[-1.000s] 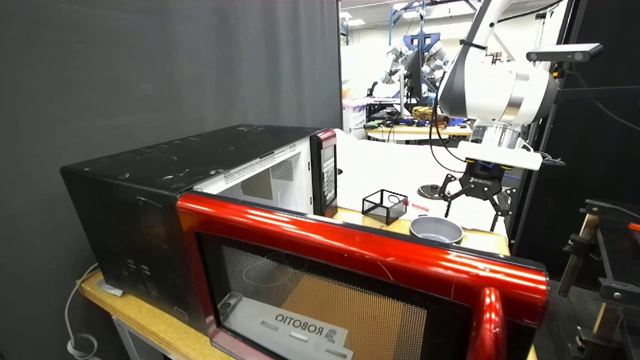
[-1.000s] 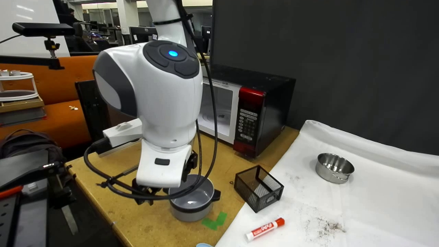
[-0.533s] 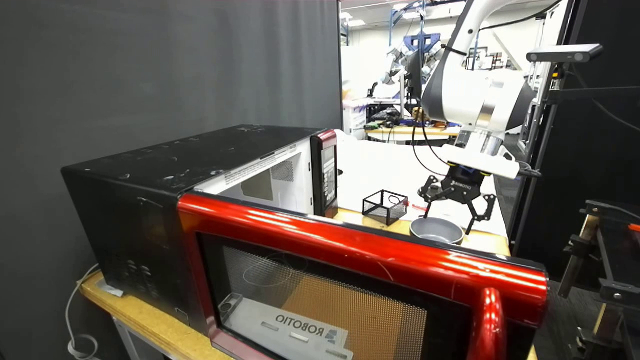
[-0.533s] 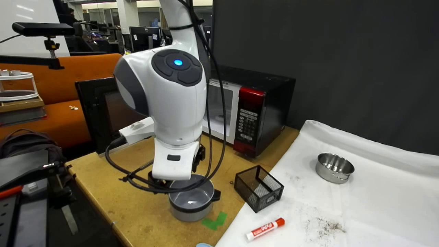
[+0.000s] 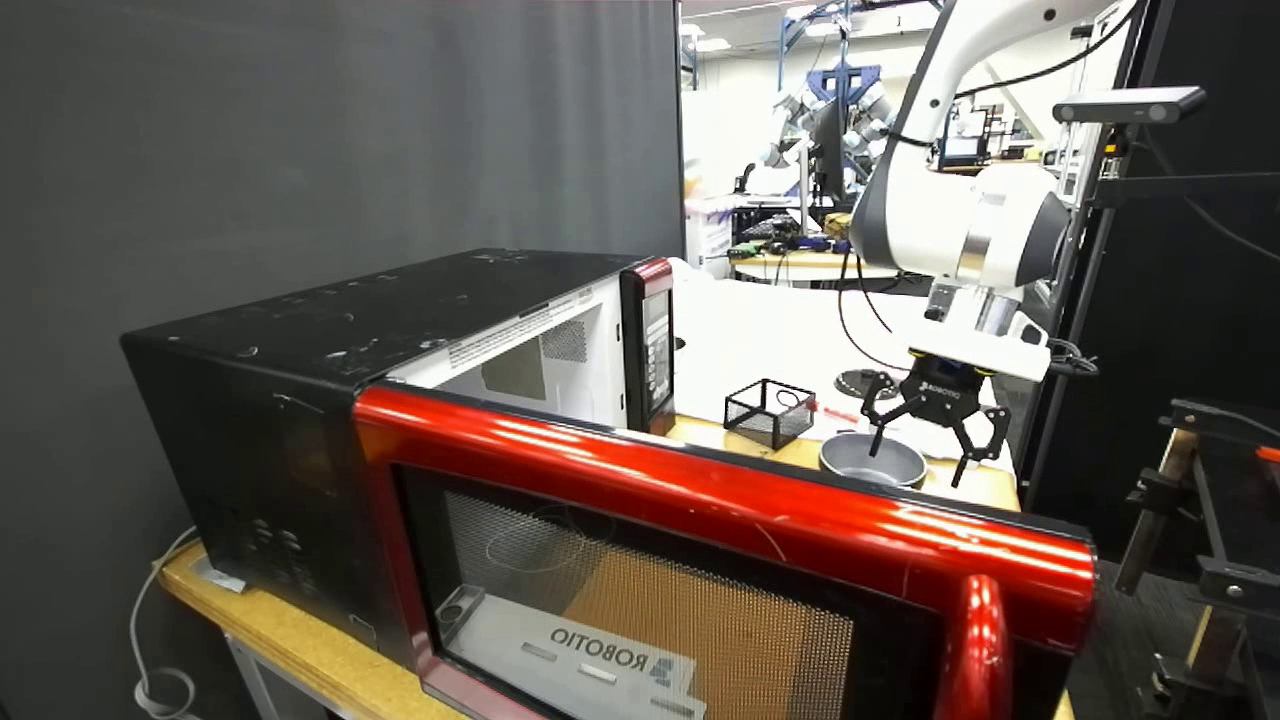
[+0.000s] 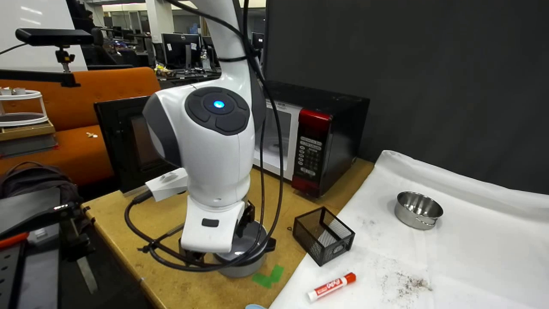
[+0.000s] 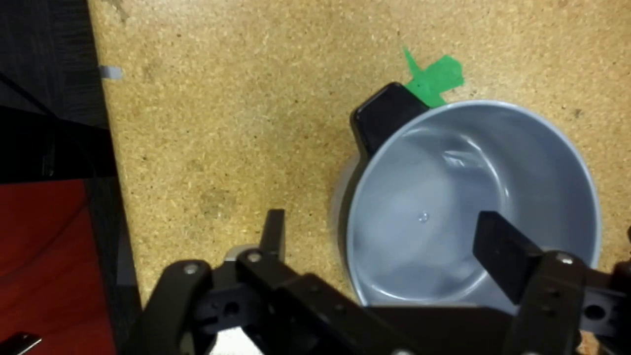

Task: Put the grey pot inside the microwave

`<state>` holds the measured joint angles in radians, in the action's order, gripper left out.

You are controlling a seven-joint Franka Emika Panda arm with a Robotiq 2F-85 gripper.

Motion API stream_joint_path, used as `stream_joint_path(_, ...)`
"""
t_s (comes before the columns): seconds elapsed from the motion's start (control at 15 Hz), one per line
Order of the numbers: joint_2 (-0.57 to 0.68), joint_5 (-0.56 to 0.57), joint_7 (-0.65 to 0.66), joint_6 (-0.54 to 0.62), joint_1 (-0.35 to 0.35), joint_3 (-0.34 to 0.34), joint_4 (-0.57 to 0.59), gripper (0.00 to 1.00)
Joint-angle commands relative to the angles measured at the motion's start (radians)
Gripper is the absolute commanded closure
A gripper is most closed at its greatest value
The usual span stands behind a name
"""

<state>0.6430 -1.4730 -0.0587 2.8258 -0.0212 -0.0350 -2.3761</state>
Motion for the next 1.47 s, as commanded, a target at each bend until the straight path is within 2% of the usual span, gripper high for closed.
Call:
stream_joint_path(0.0, 0.007, -0.048, -0.039, 0.011, -0.011, 0.002, 0.013, 0.34)
stream_joint_path(0.6, 0.037, -0.057, -0.033, -0.004, -0.011, -0.001, 0.037, 0.96)
stream_joint_path(0.73, 0.015, -0.037, -0.006, -0.033, -0.015, 0.000, 0.028, 1.00)
stream_joint_path(1.0, -0.053, 0.024, 0.061, -0.129, -0.005, 0.011, 0.008, 0.99)
stream_joint_path(1.4, -0.122, 0.190, 0.217, -0.204, 0.094, 0.037, 0.054, 0.99)
